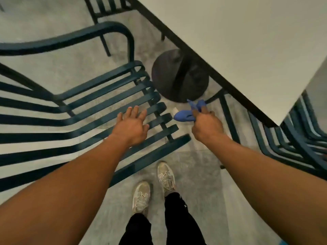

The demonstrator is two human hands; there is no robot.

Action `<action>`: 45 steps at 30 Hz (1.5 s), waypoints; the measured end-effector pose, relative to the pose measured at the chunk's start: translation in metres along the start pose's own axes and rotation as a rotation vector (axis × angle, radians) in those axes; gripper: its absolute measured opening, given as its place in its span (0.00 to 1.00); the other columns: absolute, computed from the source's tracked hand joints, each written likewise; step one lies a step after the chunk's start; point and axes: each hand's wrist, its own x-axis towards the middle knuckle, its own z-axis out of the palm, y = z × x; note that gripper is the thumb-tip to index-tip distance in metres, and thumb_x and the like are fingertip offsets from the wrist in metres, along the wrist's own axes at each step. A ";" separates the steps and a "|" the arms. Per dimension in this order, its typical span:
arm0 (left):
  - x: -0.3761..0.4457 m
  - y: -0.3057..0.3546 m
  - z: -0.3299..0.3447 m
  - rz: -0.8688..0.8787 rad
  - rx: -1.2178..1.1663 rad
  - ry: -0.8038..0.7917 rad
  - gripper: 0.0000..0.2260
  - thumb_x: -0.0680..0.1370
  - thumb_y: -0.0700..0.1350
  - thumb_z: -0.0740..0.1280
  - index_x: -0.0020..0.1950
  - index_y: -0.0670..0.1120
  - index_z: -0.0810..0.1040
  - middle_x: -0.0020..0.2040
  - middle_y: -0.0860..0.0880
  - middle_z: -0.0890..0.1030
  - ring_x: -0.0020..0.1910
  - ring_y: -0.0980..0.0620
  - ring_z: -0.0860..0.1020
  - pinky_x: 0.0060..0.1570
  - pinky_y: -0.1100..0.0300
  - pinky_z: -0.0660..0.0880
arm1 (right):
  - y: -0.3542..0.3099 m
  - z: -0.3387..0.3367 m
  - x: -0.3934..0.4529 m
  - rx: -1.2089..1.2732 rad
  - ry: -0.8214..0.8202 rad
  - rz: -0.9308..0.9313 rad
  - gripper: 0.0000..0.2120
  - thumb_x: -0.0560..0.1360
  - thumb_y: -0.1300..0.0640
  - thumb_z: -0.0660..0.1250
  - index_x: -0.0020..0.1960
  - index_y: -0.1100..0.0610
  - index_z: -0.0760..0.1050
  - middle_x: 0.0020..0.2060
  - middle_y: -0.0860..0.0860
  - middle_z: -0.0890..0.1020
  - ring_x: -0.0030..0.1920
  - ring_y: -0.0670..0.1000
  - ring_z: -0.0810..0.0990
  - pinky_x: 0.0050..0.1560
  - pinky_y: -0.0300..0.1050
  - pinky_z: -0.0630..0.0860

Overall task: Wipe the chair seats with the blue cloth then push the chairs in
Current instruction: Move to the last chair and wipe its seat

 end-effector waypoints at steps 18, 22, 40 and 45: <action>-0.146 0.312 0.025 0.742 0.526 -0.291 0.28 0.82 0.58 0.49 0.79 0.50 0.47 0.80 0.45 0.44 0.78 0.44 0.43 0.75 0.42 0.45 | 0.199 0.078 -0.349 0.435 -0.161 0.758 0.37 0.69 0.61 0.68 0.74 0.54 0.57 0.71 0.55 0.62 0.74 0.60 0.53 0.71 0.66 0.47; -0.168 0.398 0.058 0.802 0.598 -0.295 0.29 0.81 0.59 0.48 0.79 0.51 0.47 0.80 0.46 0.46 0.78 0.44 0.44 0.74 0.41 0.45 | 0.267 0.108 -0.387 0.527 -0.155 0.842 0.36 0.68 0.60 0.69 0.73 0.53 0.59 0.70 0.53 0.64 0.74 0.60 0.54 0.71 0.66 0.49; -0.206 0.784 0.142 0.812 0.560 -0.176 0.29 0.81 0.61 0.47 0.79 0.50 0.48 0.80 0.45 0.48 0.78 0.44 0.46 0.73 0.40 0.45 | 0.623 0.099 -0.457 0.505 0.048 0.797 0.25 0.67 0.59 0.66 0.64 0.52 0.67 0.62 0.51 0.72 0.66 0.56 0.65 0.64 0.61 0.59; -0.159 0.859 0.145 0.788 0.535 -0.149 0.29 0.81 0.61 0.46 0.79 0.49 0.49 0.79 0.44 0.50 0.78 0.42 0.47 0.73 0.40 0.46 | 0.710 0.086 -0.407 0.504 0.011 0.775 0.27 0.70 0.60 0.66 0.67 0.51 0.66 0.66 0.50 0.71 0.71 0.56 0.61 0.66 0.61 0.57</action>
